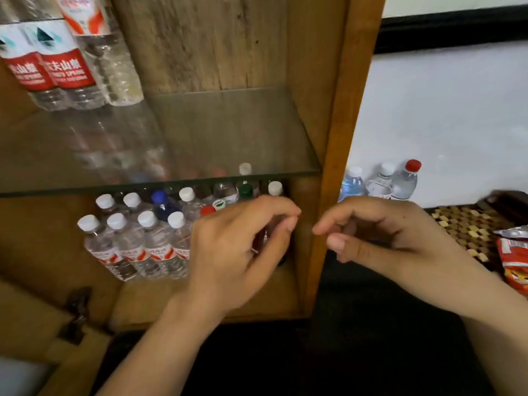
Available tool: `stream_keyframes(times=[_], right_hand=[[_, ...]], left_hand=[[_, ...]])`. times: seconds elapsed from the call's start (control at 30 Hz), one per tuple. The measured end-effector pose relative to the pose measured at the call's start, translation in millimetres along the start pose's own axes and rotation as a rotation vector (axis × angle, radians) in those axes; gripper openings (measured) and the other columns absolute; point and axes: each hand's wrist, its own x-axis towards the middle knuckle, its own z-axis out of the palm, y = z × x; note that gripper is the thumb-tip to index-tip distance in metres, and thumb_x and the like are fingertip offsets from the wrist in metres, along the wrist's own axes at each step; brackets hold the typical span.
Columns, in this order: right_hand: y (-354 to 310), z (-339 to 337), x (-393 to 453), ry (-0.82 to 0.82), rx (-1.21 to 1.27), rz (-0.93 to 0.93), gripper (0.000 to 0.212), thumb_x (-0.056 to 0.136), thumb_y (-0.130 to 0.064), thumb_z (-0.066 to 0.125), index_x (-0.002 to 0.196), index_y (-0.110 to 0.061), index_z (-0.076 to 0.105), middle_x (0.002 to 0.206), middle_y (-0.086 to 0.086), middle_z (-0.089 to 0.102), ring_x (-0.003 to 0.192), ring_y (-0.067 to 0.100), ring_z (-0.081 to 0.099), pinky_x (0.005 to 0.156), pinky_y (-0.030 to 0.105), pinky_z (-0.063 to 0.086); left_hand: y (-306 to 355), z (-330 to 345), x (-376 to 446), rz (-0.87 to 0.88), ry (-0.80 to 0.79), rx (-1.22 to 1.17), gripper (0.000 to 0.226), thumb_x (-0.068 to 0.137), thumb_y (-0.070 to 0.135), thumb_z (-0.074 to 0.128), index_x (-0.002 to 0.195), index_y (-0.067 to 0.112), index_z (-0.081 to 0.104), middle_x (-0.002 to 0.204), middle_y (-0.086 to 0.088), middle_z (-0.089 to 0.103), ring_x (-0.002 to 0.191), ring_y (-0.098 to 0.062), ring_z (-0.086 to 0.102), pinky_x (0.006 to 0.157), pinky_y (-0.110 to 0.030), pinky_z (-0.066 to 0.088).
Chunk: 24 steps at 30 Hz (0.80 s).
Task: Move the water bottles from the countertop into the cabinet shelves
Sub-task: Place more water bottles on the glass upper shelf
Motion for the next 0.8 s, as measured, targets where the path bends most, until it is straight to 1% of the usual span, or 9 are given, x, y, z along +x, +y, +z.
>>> stream_keyframes(times=[0.1, 0.23, 0.33, 0.4, 0.5, 0.57, 0.63, 0.73, 0.8], right_hand=[[38.1, -13.5, -30.9, 0.080, 0.071, 0.082, 0.011, 0.082, -0.025, 0.062, 0.091, -0.027, 0.068, 0.074, -0.008, 0.065, 0.068, 0.009, 0.063, 0.062, 0.020, 0.051], [102.2, -21.4, -71.4, 0.255, 0.221, 0.260, 0.012, 0.076, -0.020, 0.063, 0.085, -0.015, 0.068, 0.069, 0.008, 0.063, 0.060, 0.013, 0.059, 0.060, 0.019, 0.049], [155.9, -25.5, -94.8, 0.407, 0.293, 0.411, 0.008, 0.077, -0.013, 0.062, 0.083, -0.013, 0.067, 0.068, 0.007, 0.064, 0.059, 0.012, 0.059, 0.059, 0.018, 0.050], [190.0, -31.8, -107.7, 0.504, 0.317, 0.504, 0.010, 0.081, -0.003, 0.060, 0.084, -0.011, 0.066, 0.066, 0.005, 0.064, 0.060, 0.007, 0.060, 0.057, 0.015, 0.050], [234.3, -45.8, -124.0, 0.612, 0.319, 0.637, 0.016, 0.085, -0.002, 0.057, 0.085, -0.015, 0.066, 0.072, 0.002, 0.064, 0.063, 0.005, 0.062, 0.057, 0.015, 0.052], [259.7, -55.8, -131.1, 0.648, 0.307, 0.707, 0.016, 0.086, -0.004, 0.057, 0.086, -0.018, 0.066, 0.074, 0.002, 0.065, 0.064, 0.004, 0.063, 0.058, 0.015, 0.053], [282.2, -66.4, -134.2, 0.656, 0.289, 0.769, 0.016, 0.087, -0.006, 0.056, 0.087, -0.020, 0.065, 0.077, 0.002, 0.065, 0.065, 0.003, 0.063, 0.059, 0.017, 0.053], [311.9, -81.8, -128.2, 0.638, 0.260, 0.828, 0.017, 0.088, -0.006, 0.056, 0.089, -0.021, 0.064, 0.079, 0.001, 0.064, 0.069, 0.009, 0.062, 0.062, 0.020, 0.051], [331.0, -92.6, -115.7, 0.625, 0.240, 0.843, 0.015, 0.087, -0.006, 0.057, 0.093, -0.019, 0.063, 0.079, -0.001, 0.062, 0.073, 0.013, 0.061, 0.063, 0.023, 0.051]], left_hand=[[13.4, 52.0, -17.0, -0.007, -0.023, -0.109, 0.016, 0.088, 0.016, 0.057, 0.093, 0.008, 0.070, 0.077, 0.006, 0.066, 0.067, -0.001, 0.059, 0.060, -0.014, 0.047], [30.4, 114.4, -36.9, -0.096, -0.090, -0.244, 0.015, 0.090, 0.018, 0.056, 0.093, 0.011, 0.069, 0.077, 0.007, 0.066, 0.067, 0.000, 0.058, 0.060, -0.009, 0.045], [35.9, 161.4, -48.9, -0.259, -0.139, -0.344, 0.014, 0.090, 0.020, 0.055, 0.094, 0.017, 0.068, 0.080, 0.011, 0.065, 0.070, 0.001, 0.060, 0.059, -0.013, 0.048], [35.4, 191.5, -54.6, -0.410, -0.154, -0.400, 0.011, 0.089, 0.022, 0.056, 0.094, 0.026, 0.064, 0.081, 0.020, 0.062, 0.074, 0.001, 0.061, 0.062, -0.012, 0.049], [27.4, 234.9, -61.1, -0.686, -0.164, -0.455, 0.022, 0.090, 0.017, 0.057, 0.093, 0.038, 0.058, 0.083, 0.023, 0.063, 0.082, 0.000, 0.062, 0.070, -0.013, 0.049], [18.5, 260.1, -62.2, -0.856, -0.169, -0.476, 0.026, 0.090, 0.013, 0.057, 0.095, 0.039, 0.057, 0.088, 0.021, 0.063, 0.086, 0.003, 0.060, 0.075, -0.019, 0.050], [7.8, 282.2, -59.0, -0.962, -0.180, -0.480, 0.028, 0.090, 0.012, 0.056, 0.096, 0.040, 0.055, 0.089, 0.017, 0.062, 0.088, 0.005, 0.059, 0.079, -0.022, 0.050], [-8.7, 312.1, -44.7, -1.041, -0.227, -0.481, 0.027, 0.090, 0.010, 0.055, 0.098, 0.036, 0.054, 0.093, 0.013, 0.060, 0.089, 0.000, 0.059, 0.085, -0.026, 0.052], [-20.3, 333.3, -28.4, -1.075, -0.229, -0.478, 0.028, 0.088, 0.008, 0.057, 0.106, 0.030, 0.053, 0.096, 0.013, 0.059, 0.089, 0.001, 0.057, 0.088, -0.028, 0.051]])
